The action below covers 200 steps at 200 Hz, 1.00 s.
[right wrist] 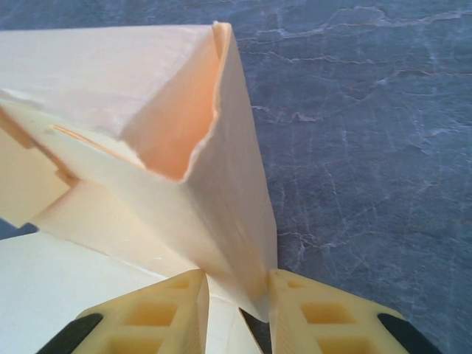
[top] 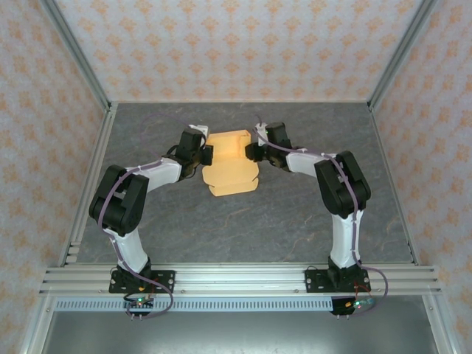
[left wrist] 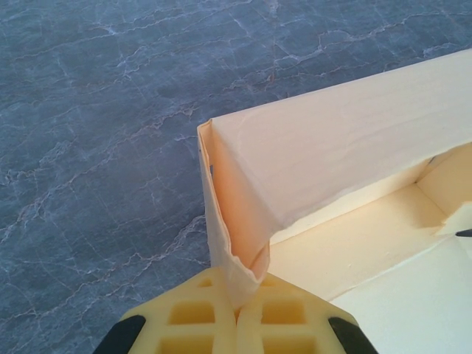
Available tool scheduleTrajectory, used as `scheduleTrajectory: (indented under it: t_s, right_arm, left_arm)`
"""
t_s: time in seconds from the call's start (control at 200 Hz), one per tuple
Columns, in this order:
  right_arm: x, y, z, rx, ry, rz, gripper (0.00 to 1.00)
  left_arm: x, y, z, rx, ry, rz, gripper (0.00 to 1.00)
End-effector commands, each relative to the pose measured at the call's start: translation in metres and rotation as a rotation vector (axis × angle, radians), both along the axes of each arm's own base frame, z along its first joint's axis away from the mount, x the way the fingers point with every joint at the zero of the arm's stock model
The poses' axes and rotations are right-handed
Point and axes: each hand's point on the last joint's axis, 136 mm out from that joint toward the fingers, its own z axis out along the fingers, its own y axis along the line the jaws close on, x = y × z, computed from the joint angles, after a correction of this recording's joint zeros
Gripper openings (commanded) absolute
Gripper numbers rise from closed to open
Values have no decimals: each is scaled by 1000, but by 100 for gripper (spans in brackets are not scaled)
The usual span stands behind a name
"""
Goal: Fold the paper box
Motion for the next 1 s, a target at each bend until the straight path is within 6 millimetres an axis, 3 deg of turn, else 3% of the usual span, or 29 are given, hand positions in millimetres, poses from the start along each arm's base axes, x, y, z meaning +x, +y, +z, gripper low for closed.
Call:
scheduleTrajectory:
  t_s: [0.0, 0.555, 0.996]
  right_arm:
    - [13, -7, 22, -55, -121, -114, 25]
    - [20, -10, 23, -63, -154, -303, 16]
    - [23, 12, 29, -67, -175, -182, 30]
  left_arm:
    - [0, -6, 9, 2, -2, 1, 0]
    - [1, -7, 6, 10, 14, 14, 0]
    - [0, -11, 9, 5, 10, -5, 0]
